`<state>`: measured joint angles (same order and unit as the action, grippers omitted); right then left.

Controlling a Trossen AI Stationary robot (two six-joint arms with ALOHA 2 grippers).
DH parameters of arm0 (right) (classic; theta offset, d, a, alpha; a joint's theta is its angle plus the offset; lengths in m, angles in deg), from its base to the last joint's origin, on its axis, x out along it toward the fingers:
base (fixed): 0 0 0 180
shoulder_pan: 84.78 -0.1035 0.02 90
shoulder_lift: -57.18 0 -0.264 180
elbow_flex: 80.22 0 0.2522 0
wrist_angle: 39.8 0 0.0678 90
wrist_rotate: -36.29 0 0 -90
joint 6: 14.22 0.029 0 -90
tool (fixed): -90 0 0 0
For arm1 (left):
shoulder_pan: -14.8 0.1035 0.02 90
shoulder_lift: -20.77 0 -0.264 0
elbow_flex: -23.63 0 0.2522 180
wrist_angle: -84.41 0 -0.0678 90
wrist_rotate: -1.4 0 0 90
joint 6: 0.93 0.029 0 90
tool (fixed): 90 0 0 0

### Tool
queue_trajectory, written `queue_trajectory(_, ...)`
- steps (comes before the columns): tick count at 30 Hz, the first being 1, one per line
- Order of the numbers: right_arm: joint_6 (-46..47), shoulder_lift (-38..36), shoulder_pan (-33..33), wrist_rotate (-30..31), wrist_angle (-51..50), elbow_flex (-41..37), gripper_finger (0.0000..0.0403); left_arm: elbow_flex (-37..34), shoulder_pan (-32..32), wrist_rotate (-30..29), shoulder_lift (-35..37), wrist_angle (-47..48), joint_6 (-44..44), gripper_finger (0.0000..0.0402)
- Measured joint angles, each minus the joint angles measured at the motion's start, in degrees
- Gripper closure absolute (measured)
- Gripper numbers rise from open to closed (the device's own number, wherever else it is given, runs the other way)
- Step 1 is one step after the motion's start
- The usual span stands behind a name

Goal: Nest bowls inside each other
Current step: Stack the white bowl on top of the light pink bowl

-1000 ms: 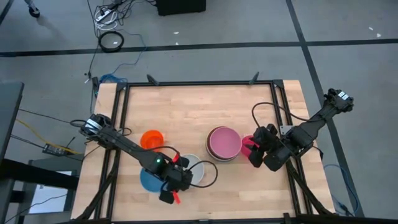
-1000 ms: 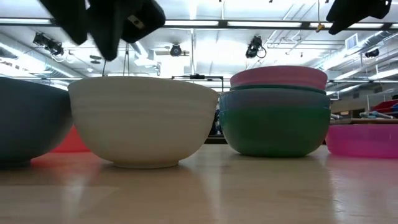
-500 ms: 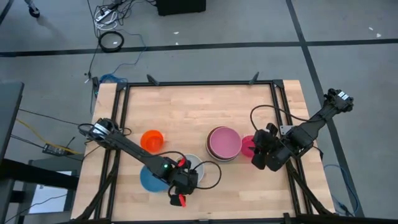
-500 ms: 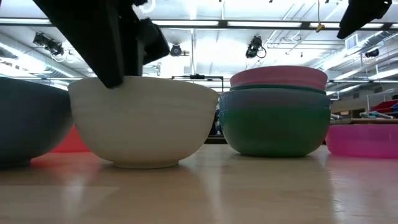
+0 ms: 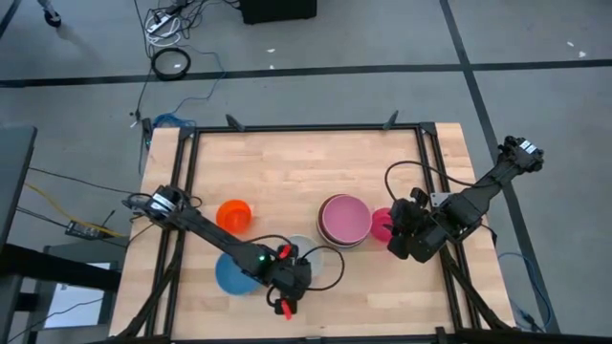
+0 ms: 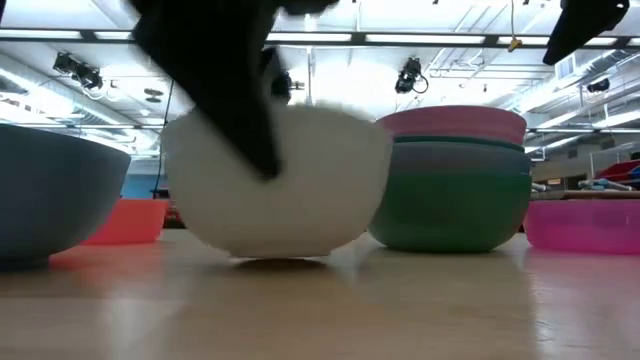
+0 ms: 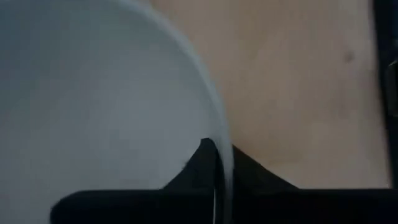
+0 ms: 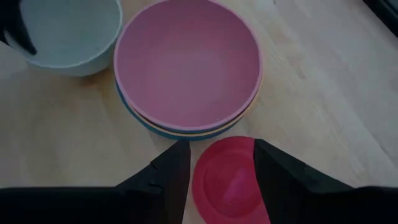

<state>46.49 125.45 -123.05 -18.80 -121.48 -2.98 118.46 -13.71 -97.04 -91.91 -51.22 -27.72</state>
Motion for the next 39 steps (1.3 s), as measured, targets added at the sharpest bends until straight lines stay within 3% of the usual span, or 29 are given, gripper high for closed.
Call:
queue_trajectory(3,0.0,0.0,0.0,0.4,-0.1,0.0,0.0242,3.8,0.0,-1.5,0.2,2.6,2.0,0.0389)
queue_trajectory(8,0.6,0.0,0.0,1.4,-0.6,0.0,0.0243,15.4,0.3,-11.5,0.1,13.0,10.9,0.0393)
queue_trajectory(13,4.0,0.0,-0.5,2.2,-3.4,0.0,0.0243,23.1,4.4,-17.7,0.1,15.0,21.9,0.0394)
queue_trajectory(16,9.6,0.0,-1.9,3.5,-7.4,0.0,0.0243,24.3,8.4,-17.1,0.1,14.7,27.3,0.0395)
queue_trajectory(26,31.6,0.0,-11.2,4.2,-22.2,0.0,0.0243,20.8,16.7,-4.7,0.1,6.0,32.7,0.0395)
queue_trajectory(35,36.3,0.0,-14.6,5.0,-22.1,0.0,0.0243,16.9,16.1,-1.0,0.1,-0.6,30.6,0.0393)
queue_trajectory(39,36.4,0.0,-14.6,5.0,-22.1,0.0,0.0243,16.3,15.6,-1.6,0.1,-3.4,29.7,0.0366)
